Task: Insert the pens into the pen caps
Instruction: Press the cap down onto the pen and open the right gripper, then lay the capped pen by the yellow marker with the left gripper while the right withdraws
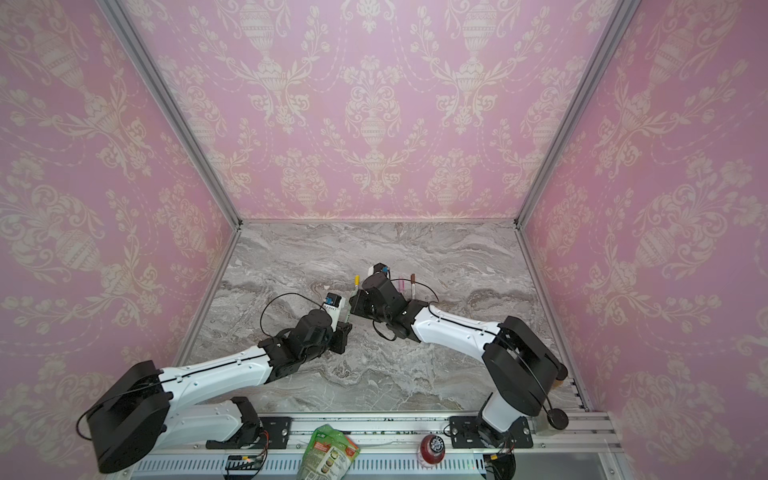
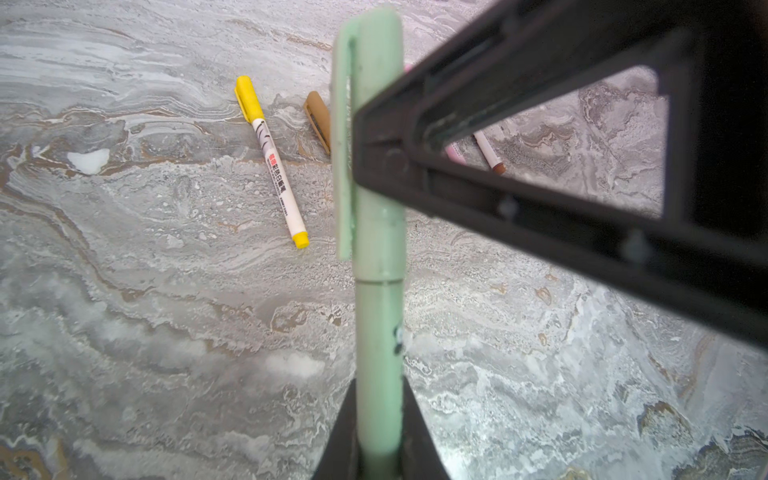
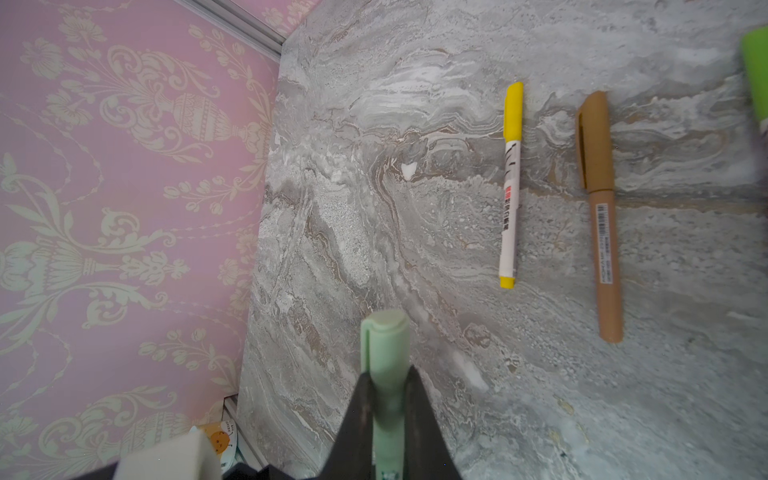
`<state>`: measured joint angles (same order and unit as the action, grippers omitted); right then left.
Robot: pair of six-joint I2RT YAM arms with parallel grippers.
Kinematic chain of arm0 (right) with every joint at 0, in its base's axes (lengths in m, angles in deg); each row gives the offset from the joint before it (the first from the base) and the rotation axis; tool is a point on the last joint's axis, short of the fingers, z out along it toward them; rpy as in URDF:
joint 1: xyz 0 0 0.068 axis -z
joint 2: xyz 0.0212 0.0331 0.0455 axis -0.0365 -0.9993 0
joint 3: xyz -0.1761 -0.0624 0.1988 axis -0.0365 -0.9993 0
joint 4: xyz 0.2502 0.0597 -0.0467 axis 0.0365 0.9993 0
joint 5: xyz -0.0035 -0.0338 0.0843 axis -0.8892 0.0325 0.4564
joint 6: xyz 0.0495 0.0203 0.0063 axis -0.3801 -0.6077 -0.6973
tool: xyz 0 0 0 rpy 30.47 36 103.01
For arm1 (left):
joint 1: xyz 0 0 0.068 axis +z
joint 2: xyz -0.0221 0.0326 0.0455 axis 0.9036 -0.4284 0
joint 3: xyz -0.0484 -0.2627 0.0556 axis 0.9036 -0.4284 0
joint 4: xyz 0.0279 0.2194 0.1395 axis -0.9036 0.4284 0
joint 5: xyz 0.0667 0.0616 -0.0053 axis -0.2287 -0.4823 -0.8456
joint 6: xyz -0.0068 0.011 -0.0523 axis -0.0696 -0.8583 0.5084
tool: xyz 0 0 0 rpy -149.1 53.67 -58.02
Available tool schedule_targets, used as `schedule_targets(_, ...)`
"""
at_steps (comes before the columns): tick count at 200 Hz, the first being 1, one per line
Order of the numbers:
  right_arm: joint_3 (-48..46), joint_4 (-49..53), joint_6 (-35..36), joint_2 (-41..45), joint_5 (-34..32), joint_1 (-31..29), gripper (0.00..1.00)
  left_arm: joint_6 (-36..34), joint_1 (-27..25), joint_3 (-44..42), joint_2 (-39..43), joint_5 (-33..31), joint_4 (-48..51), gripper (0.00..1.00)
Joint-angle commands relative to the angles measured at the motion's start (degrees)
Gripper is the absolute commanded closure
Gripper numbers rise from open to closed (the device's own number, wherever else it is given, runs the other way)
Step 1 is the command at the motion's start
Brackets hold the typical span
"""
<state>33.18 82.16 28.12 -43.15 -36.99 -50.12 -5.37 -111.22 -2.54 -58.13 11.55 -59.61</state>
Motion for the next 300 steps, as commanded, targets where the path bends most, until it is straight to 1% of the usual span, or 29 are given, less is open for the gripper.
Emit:
schedule_targets(1, 0.1, 10.5, 0.6, -0.5, 15.1, -6.4, 1.00, -3.0, 1.1, 5.4, 1.6, -0.5, -16.2, 1.00)
schedule_targets(21, 1.7, 11.9, 1.7, 0.5, 15.0, -4.5, 1.00, -2.7, 1.3, 4.0, 3.1, -1.0, -15.0, 1.00)
schedule_targets(46, 4.1, 13.1, 3.2, 2.0, 16.0, -0.7, 1.00, -1.8, 1.5, 2.1, 5.6, -2.1, -11.4, 1.00)
schedule_targets(61, 6.1, 14.1, 4.7, 3.2, 16.3, 1.6, 0.95, -0.7, 1.7, 1.3, 6.8, -2.7, -8.0, 1.00)
schedule_targets(73, 7.7, 14.8, 5.8, 4.5, 16.5, 3.2, 0.88, 0.6, 1.9, 0.7, 7.4, -3.2, -5.4, 1.00)
schedule_targets(96, 9.2, 15.6, 8.2, 7.9, 16.0, 5.7, 0.65, 2.9, 2.3, 0.4, 7.4, -4.1, -0.6, 1.00)
schedule_targets(103, 9.1, 15.6, 8.8, 9.3, 15.4, 6.3, 0.60, 3.4, 2.5, 0.7, 7.0, -4.3, 0.7, 1.00)
schedule_targets(121, 7.5, 16.2, 10.3, 13.1, 13.5, 7.6, 0.54, 4.3, 3.1, 2.2, 5.5, -4.8, 4.0, 1.00)
schedule_targets(157, 2.7, 20.1, 11.5, 18.7, 9.1, 10.0, 0.53, 7.1, 5.9, 7.3, -1.5, -4.1, 8.7, 1.00)
schedule_targets(181, -0.9, 21.1, 11.6, 20.3, 8.1, 11.6, 0.53, 9.1, 7.8, 10.8, -7.2, -3.4, 9.8, 1.00)
schedule_targets(194, -2.4, 21.0, 11.4, 20.9, 8.2, 12.4, 0.54, 9.9, 8.9, 12.1, -10.1, -2.6, 10.2, 1.00)
schedule_targets(198, -2.9, 21.0, 11.5, 21.1, 8.3, 12.6, 0.53, 10.1, 9.3, 14.1, -11.0, -2.0, 10.3, 1.00)
schedule_targets(223, -4.8, 20.6, 11.6, 22.2, 8.9, 13.9, 0.53, 11.1, 11.4, 19.0, -16.7, 0.7, 11.9, 1.00)
schedule_targets(261, -7.0, 19.0, 11.7, 22.6, 10.6, 15.9, 0.53, 12.4, 14.5, 24.6, -24.4, 3.4, 14.0, 1.00)
schedule_targets(300, -8.5, 17.5, 11.5, 22.6, 12.9, 17.8, 0.54, 10.7, 15.2, 29.7, -30.7, 3.4, 18.3, 1.00)
